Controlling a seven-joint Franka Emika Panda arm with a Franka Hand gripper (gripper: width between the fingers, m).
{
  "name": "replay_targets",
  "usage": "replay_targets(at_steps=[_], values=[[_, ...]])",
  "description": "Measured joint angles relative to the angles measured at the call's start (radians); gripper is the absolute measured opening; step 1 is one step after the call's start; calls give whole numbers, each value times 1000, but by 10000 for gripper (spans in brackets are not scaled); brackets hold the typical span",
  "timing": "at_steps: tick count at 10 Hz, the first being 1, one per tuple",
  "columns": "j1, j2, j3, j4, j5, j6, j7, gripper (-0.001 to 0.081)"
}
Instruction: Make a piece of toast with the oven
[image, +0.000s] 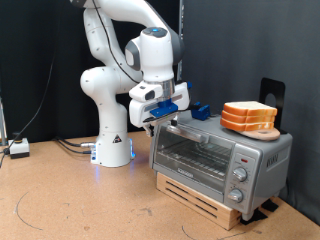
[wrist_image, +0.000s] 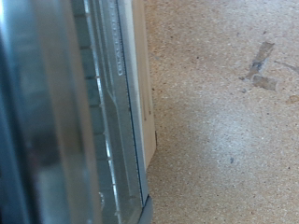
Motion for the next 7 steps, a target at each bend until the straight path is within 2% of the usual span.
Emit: replay_targets(at_steps=[3,7], values=[[-39,18,-6,3,-19,17,0,809],[-71,55,-15,20,-28,32,-1,809]])
